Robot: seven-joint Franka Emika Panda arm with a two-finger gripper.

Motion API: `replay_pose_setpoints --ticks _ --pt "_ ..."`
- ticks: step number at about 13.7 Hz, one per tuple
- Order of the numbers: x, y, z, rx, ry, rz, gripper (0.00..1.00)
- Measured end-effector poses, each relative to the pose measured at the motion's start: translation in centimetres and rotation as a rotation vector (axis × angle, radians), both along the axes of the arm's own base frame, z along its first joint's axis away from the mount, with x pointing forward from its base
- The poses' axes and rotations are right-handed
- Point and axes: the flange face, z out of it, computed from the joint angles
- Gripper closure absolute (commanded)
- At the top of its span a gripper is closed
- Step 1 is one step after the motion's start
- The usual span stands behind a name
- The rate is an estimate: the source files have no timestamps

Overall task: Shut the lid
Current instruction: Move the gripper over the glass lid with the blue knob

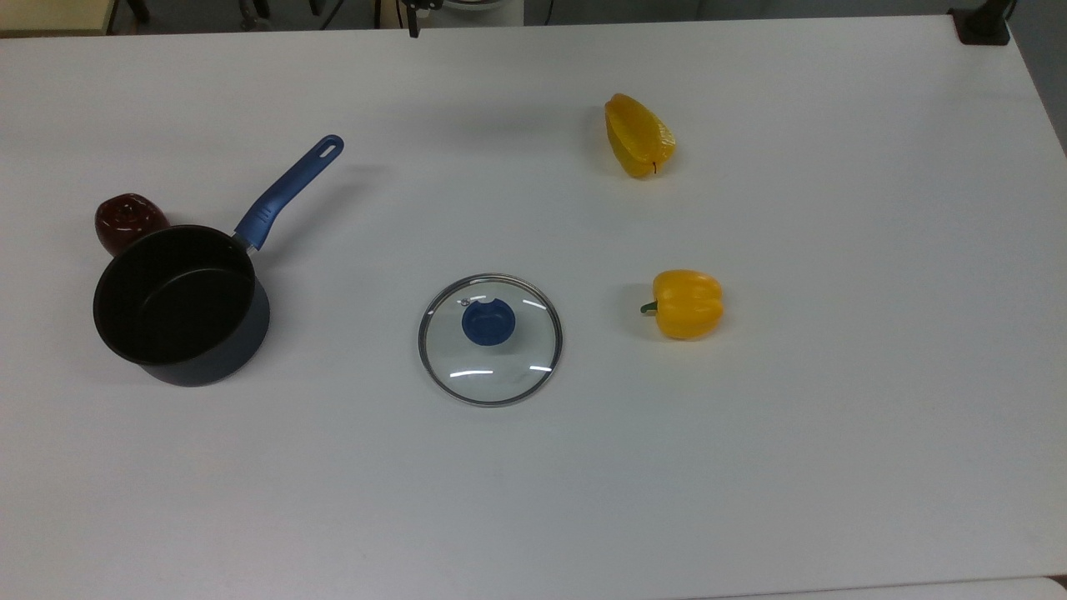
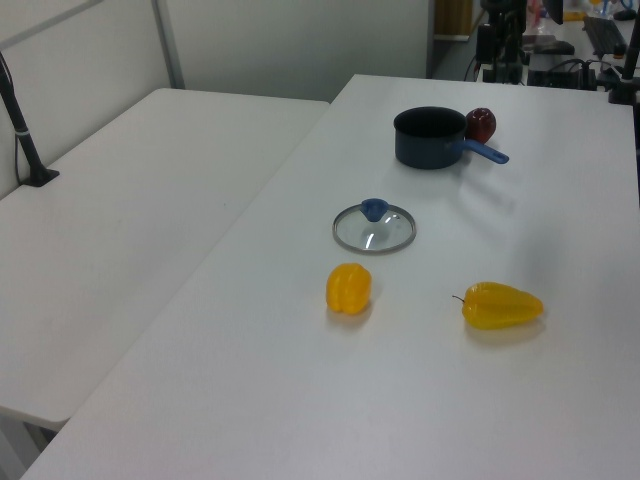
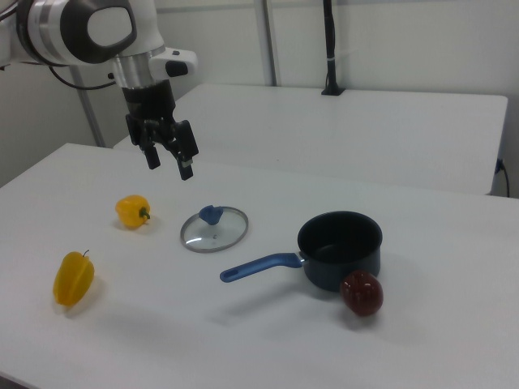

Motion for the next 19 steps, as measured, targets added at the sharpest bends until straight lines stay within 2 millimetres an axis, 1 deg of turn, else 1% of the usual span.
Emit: replay_pose_setpoints --ticks 8,10,11,13,14,16,19 --pt "0.1 -0.3 0.1 0.0 -0.01 -0.005 0.0" --pt "0.8 -0.3 0.1 0.002 -0.052 -0.001 0.0" --pt "1.3 -0.2 -0.1 0.005 -0.069 0.002 0.0" --pt "2.8 0.2 -1.4 0.01 -0.101 0.015 0.0" --pt "3.7 0.8 -2.3 0.012 -0.114 0.026 0.0" --pt "5.2 2.8 -4.8 0.018 -0.11 0.061 0.0" --pt "6.5 6.4 -8.5 0.023 -0.07 0.119 0.0"
